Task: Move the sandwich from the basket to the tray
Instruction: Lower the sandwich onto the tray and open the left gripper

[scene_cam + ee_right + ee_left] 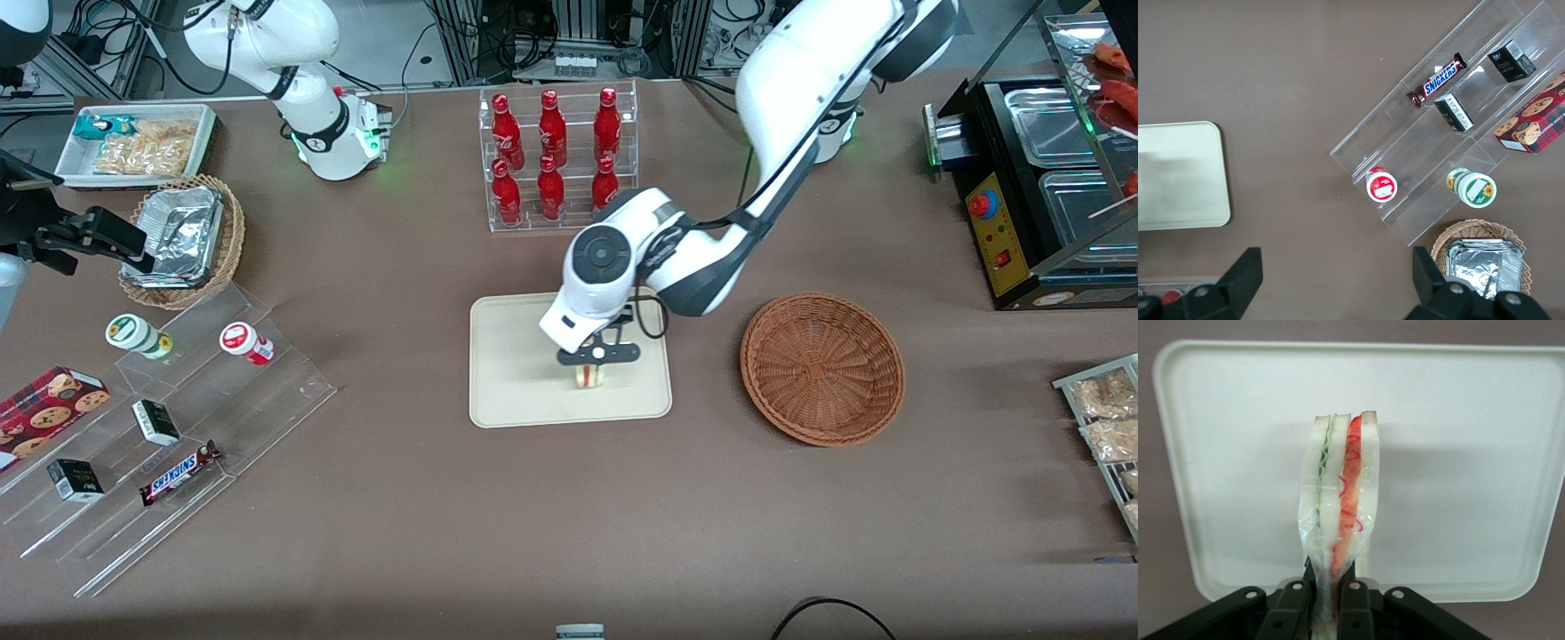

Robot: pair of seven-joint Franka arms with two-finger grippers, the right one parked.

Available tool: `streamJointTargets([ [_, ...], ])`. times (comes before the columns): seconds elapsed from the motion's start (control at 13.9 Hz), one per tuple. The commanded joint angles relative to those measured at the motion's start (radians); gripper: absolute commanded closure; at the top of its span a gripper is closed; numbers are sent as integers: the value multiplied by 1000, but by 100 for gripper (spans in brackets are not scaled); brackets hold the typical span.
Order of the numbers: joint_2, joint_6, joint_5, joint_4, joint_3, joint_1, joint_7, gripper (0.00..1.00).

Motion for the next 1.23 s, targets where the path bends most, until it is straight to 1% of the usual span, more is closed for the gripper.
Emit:
streamJointTargets([
  [0.0, 88, -37, 22, 117, 3, -37, -34, 98],
  [0.14, 123, -36, 20, 150, 3, -41, -44, 95],
  [0.22, 126, -36, 20, 153, 3, -41, -44, 84],
  [0.29, 125, -34, 19, 153, 1, -41, -47, 37],
  [0.36, 119, -34, 17, 148, 1, -41, -50, 0],
  [0.65, 76, -69, 25, 148, 6, -28, -52, 0],
  [0.79, 19, -117, 29, 142, 11, -22, -40, 0],
  [0.94, -39, -207, 29, 121, 18, -10, -31, 0],
  [1.01, -66, -221, 31, 105, 20, 27, -20, 0],
  [1.15, -126, -287, 32, 69, 30, 53, -26, 0],
])
